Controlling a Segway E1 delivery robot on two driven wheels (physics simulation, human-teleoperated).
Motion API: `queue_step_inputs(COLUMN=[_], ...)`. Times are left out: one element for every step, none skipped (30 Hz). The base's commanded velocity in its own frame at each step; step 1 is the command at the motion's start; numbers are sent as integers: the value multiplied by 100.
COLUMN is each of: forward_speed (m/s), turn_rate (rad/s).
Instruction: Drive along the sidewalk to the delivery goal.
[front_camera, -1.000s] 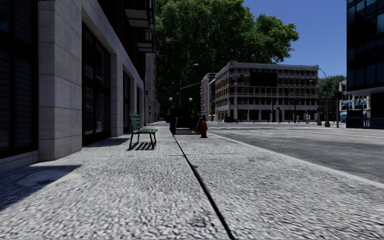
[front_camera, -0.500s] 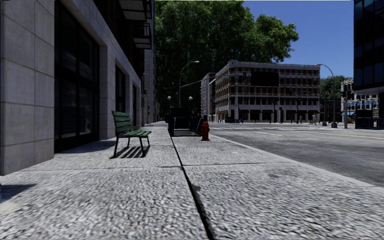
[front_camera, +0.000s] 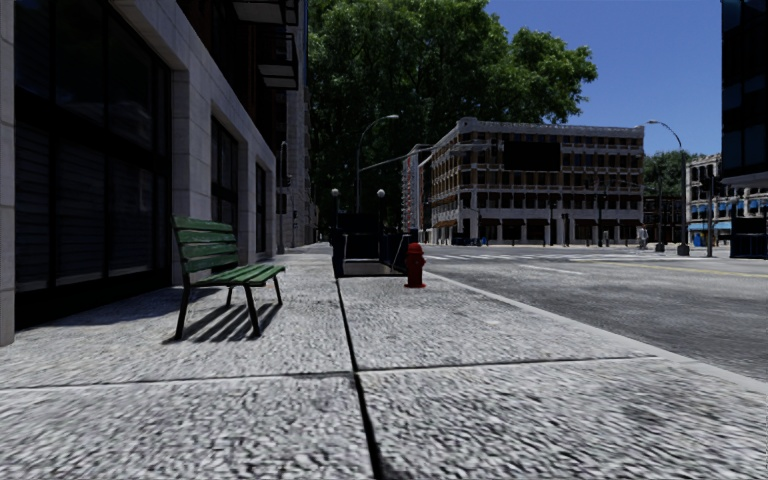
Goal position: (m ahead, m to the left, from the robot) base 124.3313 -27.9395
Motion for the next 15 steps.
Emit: queue_step_inputs(forward_speed=[200, 200, 200, 200, 200, 200, 200, 200, 200, 200, 200, 200, 200, 200, 200], turn_rate=[0, 0, 0, 0, 0, 0, 0, 0, 0, 0, 0, 0, 0, 0, 0])
